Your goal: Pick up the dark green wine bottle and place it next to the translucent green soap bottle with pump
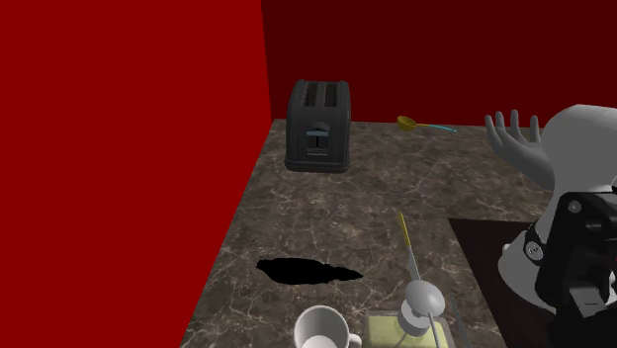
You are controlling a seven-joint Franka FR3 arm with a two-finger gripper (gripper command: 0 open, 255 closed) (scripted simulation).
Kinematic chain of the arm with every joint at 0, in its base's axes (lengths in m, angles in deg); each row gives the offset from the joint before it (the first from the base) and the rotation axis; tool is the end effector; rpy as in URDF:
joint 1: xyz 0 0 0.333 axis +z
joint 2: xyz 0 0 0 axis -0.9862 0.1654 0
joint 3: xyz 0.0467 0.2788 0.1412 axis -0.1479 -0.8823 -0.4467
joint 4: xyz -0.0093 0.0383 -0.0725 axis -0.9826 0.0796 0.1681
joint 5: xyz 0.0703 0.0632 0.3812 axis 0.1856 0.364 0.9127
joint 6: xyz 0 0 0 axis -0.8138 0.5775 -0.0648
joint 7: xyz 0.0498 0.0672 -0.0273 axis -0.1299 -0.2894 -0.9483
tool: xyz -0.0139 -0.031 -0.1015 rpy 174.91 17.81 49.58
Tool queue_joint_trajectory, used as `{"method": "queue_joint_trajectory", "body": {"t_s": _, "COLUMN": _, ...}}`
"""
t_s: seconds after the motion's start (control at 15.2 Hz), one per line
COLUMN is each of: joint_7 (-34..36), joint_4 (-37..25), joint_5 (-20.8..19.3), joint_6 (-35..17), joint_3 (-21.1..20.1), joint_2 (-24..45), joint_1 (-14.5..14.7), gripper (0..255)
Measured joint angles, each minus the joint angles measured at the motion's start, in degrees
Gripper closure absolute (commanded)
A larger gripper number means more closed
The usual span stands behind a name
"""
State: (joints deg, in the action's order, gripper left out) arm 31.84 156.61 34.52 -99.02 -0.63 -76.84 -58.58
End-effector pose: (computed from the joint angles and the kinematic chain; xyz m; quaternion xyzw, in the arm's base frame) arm 0.4069 0.2789 0.5520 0.9995 -0.0232 0.0228 0.0009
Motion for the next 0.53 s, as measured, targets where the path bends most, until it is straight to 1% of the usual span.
{"method": "queue_joint_trajectory", "body": {"t_s": 0.53, "joint_7": 0.22, "joint_4": 5.86, "joint_5": -0.01, "joint_6": -6.27, "joint_3": -0.22, "joint_2": 0.42, "joint_1": 0.11, "gripper": 255}}
